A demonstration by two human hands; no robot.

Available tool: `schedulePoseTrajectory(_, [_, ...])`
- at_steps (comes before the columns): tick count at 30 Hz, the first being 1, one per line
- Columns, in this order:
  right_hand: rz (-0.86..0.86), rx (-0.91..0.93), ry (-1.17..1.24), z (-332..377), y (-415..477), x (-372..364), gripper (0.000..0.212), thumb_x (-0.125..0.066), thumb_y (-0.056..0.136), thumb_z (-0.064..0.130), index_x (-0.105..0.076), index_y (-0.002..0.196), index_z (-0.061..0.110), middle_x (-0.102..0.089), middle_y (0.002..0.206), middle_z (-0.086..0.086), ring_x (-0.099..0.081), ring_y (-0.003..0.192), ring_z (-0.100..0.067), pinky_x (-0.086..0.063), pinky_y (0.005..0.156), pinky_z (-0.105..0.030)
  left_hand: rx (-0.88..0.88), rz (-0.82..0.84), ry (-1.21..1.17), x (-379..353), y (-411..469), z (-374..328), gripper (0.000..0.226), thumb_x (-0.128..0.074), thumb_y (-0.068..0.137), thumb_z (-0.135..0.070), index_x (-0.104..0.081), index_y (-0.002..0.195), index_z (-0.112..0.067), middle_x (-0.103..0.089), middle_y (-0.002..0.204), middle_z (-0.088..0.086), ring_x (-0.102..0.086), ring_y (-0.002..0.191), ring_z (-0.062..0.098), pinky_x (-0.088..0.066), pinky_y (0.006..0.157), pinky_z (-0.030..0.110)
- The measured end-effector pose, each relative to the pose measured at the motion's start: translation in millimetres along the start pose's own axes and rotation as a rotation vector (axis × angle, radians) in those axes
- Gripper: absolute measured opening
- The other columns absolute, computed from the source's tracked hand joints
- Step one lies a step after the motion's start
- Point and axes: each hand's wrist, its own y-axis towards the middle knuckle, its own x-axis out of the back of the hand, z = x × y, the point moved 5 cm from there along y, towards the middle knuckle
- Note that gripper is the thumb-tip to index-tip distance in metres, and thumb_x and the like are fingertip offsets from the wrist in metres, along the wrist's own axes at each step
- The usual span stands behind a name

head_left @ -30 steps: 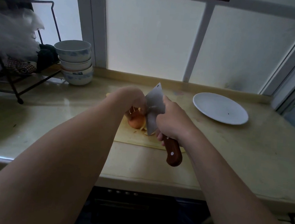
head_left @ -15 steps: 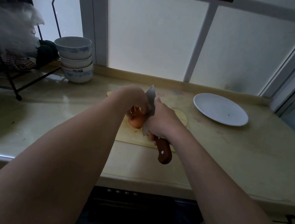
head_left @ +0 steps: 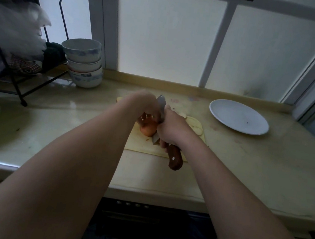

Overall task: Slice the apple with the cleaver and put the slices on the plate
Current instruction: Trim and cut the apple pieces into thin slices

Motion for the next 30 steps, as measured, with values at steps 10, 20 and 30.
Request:
schedulePoseTrajectory(10, [-0.057, -0.026, 0.2, -22, -19, 24, 0.081, -0.038, 0.088, -0.003, -0.027, 0.163, 0.028, -0.071, 0.089, -0.017, -0.067, 0.052, -0.019, -0.053, 0.046, -0.028, 0.019, 0.013, -0.062, -1, -8, 0, 0.037, -0.063, 0.096, -0.002, -0.054, 0.131, 0.003, -0.056, 0.128, 0.019, -0.057, 0.122, 0.035, -0.053, 0.101, 0.043])
schedulePoseTrajectory(20, [-0.094, -0.005, 0.28, -18, -20, 34, 0.094, -0.036, 0.086, -0.005, -0.011, 0.167, 0.036, -0.07, 0.104, -0.021, -0.064, 0.045, -0.015, -0.052, 0.045, -0.027, 0.063, 0.026, -0.048, -2, -5, 0, 0.041, -0.063, 0.096, -0.002, -0.053, 0.134, 0.003, -0.055, 0.124, 0.019, -0.057, 0.122, 0.036, -0.054, 0.1, 0.042])
schedulePoseTrajectory(30, [-0.082, -0.005, 0.271, -19, -23, 31, 0.095, -0.037, 0.087, -0.006, -0.011, 0.167, 0.038, -0.072, 0.082, -0.017, -0.067, 0.055, -0.022, -0.054, 0.048, -0.03, 0.062, 0.03, -0.047, -2, -5, 0, 0.039, -0.063, 0.096, -0.003, -0.054, 0.133, 0.002, -0.055, 0.117, 0.017, -0.058, 0.12, 0.035, -0.054, 0.1, 0.042])
